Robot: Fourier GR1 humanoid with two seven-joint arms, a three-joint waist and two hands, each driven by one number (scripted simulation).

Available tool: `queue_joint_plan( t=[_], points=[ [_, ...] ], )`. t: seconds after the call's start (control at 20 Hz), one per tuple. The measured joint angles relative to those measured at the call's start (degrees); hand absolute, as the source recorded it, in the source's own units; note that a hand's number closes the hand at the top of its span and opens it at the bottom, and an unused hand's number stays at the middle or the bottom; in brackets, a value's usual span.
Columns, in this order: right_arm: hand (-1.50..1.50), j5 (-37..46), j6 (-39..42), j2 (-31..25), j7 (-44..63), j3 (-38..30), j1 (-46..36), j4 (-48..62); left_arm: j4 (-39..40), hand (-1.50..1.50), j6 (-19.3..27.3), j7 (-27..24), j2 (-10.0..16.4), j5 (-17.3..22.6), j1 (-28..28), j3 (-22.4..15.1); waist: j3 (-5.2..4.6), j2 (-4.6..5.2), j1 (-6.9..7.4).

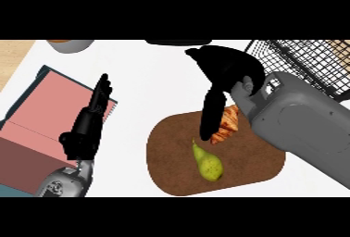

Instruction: Pick the croissant from the cutting board and place it in the tiered basket

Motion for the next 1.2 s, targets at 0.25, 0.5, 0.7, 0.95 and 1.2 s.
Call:
queue_joint_plan(
  t=[0.25,0.5,0.7,0.95,1.2],
  points=[
    [-1.50,-2.57,0.74,1.64,0.58,2.87,-1.96,5.08,-0.32,0.00,0.24,-0.10,-0.19,-0.51,0.63,0.22,0.06,-0.14,-0.70],
    [-1.50,-3.98,1.58,1.72,0.62,5.71,-3.37,8.24,-1.20,0.00,0.17,-0.27,-0.19,-0.66,2.06,0.47,0.08,-0.24,-1.13],
    [-1.50,-4.03,2.27,1.19,0.07,8.15,-3.90,9.12,-0.62,0.00,0.82,-0.38,-1.19,-1.51,1.80,0.29,0.13,-0.26,-1.62],
    [-1.50,-4.41,3.37,0.81,-0.29,11.04,-4.87,10.19,-1.12,0.00,-0.17,0.03,-0.91,-0.80,2.22,1.11,0.12,-0.28,-1.69],
    [-1.50,-4.35,4.66,1.14,-1.40,13.58,-5.19,9.77,-0.52,0.00,-0.16,-0.49,-1.31,-1.46,1.90,1.53,0.16,-0.25,-1.75]
  ],
)
